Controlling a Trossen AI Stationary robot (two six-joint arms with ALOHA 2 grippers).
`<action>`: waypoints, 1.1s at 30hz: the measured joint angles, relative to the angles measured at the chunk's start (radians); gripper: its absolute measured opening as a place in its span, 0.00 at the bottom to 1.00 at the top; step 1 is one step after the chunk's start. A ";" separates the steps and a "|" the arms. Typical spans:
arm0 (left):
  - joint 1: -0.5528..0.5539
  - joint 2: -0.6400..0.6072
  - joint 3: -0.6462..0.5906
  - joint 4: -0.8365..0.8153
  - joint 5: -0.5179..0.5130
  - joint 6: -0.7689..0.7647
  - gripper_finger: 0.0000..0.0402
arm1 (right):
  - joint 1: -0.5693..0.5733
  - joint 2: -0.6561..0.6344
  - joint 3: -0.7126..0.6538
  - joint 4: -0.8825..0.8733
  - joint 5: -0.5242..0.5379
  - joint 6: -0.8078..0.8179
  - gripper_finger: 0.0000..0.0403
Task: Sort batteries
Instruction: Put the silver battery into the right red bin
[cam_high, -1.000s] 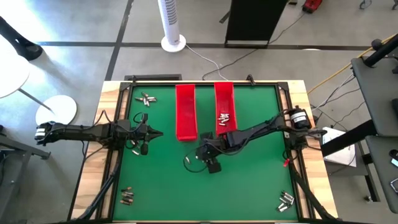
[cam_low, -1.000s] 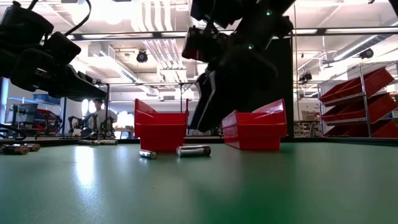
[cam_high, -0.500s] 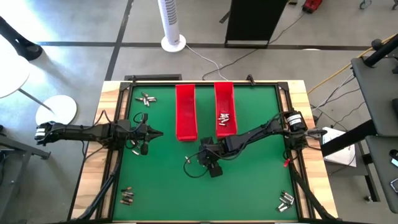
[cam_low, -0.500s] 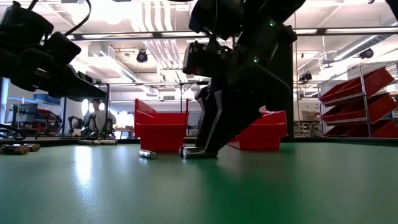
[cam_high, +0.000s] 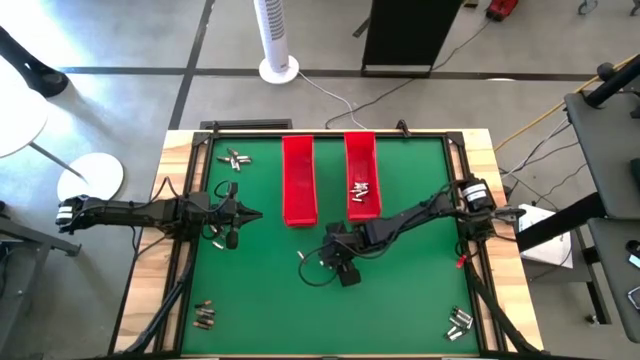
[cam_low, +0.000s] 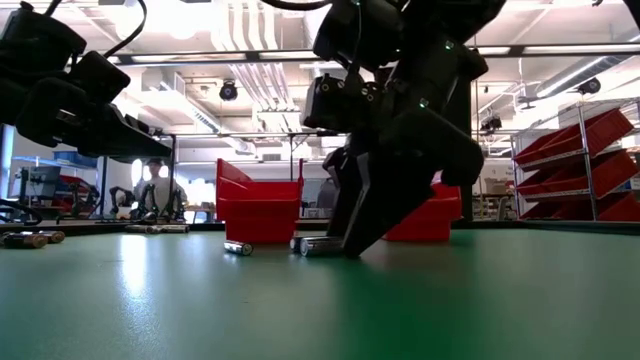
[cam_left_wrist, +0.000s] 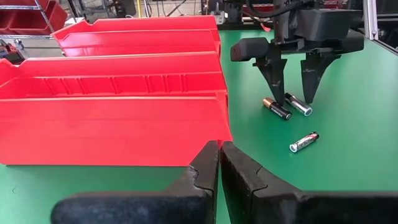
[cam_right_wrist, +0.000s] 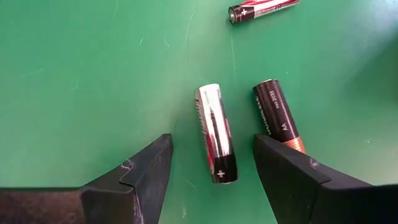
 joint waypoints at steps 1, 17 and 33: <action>0.000 0.000 0.000 0.000 0.000 0.000 0.00 | 0.005 0.000 -0.004 0.006 0.001 0.009 0.54; 0.000 0.000 0.000 0.000 0.000 0.000 0.00 | 0.098 -0.003 -0.187 0.350 0.023 0.195 0.54; 0.000 0.000 0.000 0.000 0.000 0.000 0.00 | 0.117 0.002 -0.327 0.672 0.102 0.179 0.51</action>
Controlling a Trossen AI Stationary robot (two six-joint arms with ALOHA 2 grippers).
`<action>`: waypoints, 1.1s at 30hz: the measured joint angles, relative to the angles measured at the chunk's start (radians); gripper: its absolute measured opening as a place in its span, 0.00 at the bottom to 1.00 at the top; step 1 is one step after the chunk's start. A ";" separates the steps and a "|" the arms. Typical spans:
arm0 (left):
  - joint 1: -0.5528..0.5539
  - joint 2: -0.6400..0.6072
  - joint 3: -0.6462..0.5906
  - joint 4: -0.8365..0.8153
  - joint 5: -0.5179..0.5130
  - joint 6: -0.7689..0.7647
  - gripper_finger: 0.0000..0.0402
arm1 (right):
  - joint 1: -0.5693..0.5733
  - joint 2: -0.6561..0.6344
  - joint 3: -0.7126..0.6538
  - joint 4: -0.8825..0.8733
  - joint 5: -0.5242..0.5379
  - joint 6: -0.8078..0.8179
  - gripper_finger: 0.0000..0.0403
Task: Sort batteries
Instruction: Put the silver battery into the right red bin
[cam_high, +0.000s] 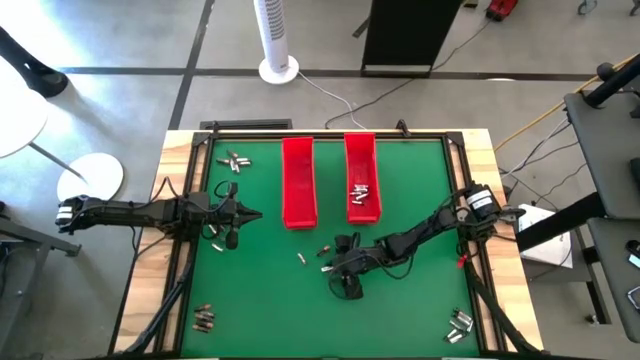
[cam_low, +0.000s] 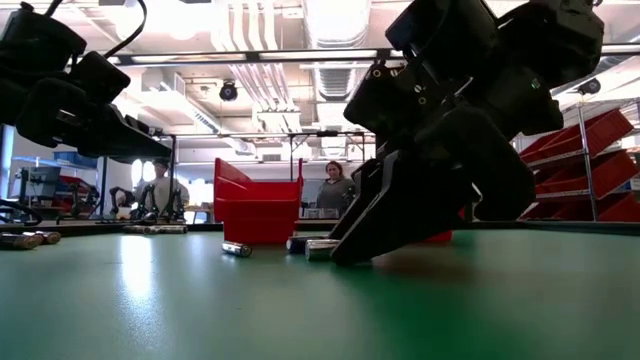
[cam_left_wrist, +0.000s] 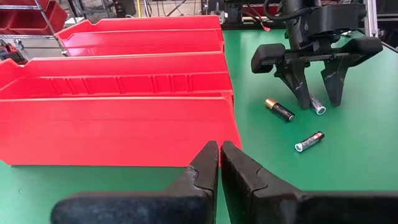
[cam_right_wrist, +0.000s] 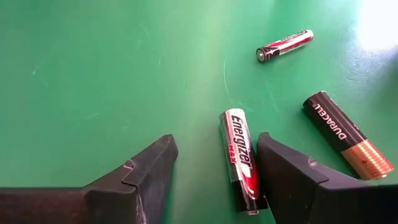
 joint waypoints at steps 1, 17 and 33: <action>0.000 0.000 0.000 0.000 0.000 0.000 0.00 | 0.000 0.000 -0.002 0.002 0.000 0.000 0.49; 0.000 0.000 0.000 0.000 0.000 0.000 0.00 | -0.002 -0.002 0.001 -0.032 0.003 -0.006 0.11; 0.000 0.000 0.000 0.000 0.000 0.000 0.00 | -0.005 -0.139 0.143 -0.564 0.014 -0.067 0.12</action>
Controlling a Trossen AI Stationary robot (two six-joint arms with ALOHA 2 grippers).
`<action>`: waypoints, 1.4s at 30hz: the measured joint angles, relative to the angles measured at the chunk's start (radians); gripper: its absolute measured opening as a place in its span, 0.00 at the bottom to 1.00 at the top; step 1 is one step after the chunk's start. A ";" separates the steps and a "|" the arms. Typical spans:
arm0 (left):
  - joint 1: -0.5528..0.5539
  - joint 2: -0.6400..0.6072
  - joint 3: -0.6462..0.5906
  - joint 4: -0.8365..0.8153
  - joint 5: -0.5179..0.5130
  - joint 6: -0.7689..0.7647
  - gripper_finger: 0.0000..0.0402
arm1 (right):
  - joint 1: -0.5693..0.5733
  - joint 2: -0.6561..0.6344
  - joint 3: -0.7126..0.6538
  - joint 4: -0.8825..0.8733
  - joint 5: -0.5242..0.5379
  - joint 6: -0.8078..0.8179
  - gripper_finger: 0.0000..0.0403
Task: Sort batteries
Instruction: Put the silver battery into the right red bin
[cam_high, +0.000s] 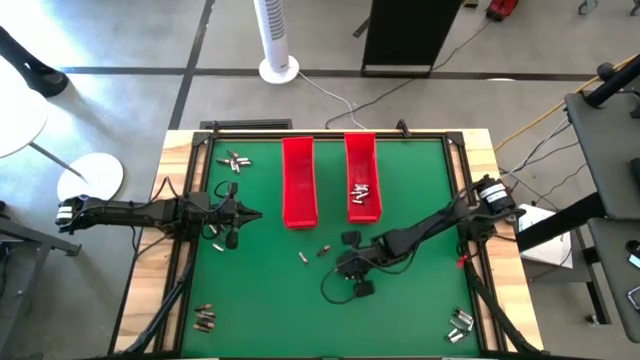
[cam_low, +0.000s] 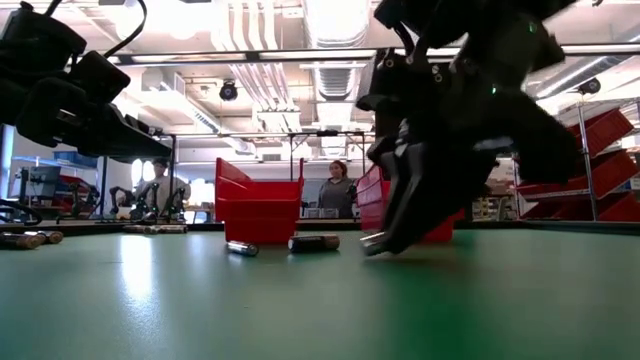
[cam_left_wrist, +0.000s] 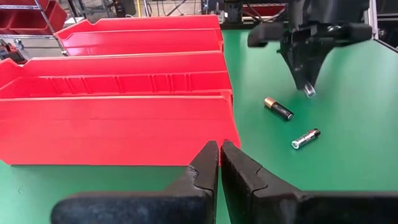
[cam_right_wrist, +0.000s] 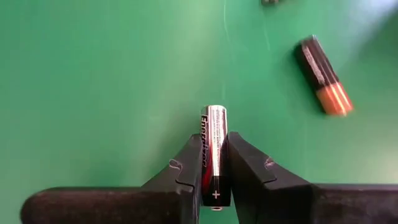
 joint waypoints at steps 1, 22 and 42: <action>0.000 0.000 0.000 0.000 0.000 0.000 0.00 | 0.000 -0.012 0.015 -0.042 0.000 -0.006 0.12; 0.000 0.000 0.000 0.000 0.000 0.000 0.00 | -0.267 -0.149 0.270 -0.762 0.260 -0.202 0.12; 0.000 0.000 0.000 0.000 0.000 0.000 0.00 | -0.593 0.018 0.295 -0.655 0.241 -0.456 0.12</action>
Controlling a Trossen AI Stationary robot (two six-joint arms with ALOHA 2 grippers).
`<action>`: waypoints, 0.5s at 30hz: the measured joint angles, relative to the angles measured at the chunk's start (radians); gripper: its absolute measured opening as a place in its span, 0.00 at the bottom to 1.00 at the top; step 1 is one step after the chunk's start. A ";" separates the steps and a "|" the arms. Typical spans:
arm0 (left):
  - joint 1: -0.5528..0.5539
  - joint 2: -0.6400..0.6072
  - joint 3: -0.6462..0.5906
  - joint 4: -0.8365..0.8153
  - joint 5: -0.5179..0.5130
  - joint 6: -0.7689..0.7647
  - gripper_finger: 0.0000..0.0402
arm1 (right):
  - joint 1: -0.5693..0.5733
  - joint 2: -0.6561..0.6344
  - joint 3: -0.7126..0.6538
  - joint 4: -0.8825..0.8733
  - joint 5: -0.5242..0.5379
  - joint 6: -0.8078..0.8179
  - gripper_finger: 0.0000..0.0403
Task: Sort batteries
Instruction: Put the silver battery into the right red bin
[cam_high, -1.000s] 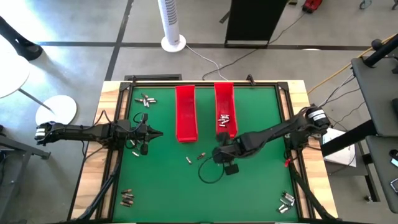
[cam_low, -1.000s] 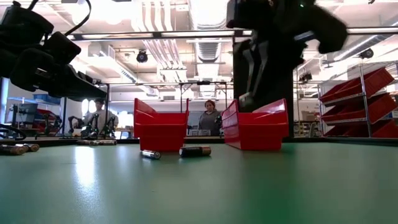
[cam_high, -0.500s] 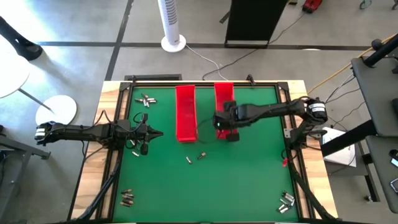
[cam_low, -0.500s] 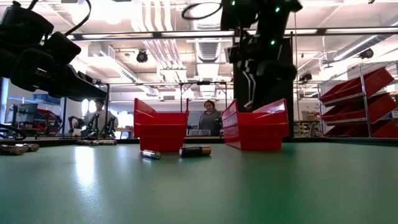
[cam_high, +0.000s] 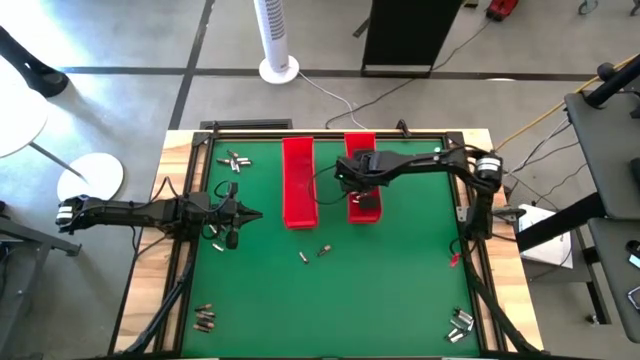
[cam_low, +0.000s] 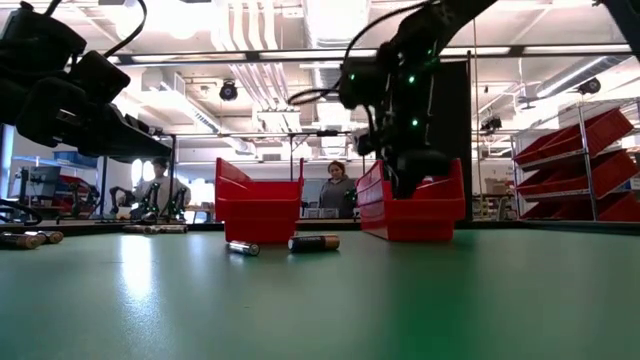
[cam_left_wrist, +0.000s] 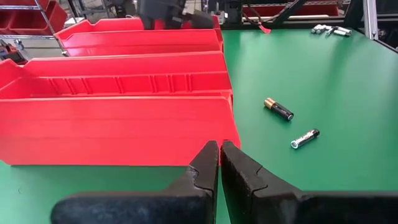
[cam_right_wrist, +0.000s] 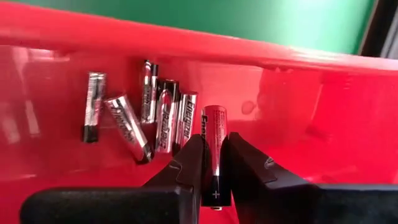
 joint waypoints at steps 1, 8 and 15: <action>0.000 0.000 0.000 0.000 0.000 0.000 0.00 | -0.007 0.010 0.009 0.001 -0.013 -0.004 0.12; 0.000 0.000 0.000 0.000 0.000 0.000 0.00 | -0.041 0.037 0.041 0.018 -0.085 -0.018 0.12; 0.000 0.000 0.000 0.000 0.000 0.000 0.00 | -0.062 0.082 0.041 0.024 -0.099 -0.007 0.12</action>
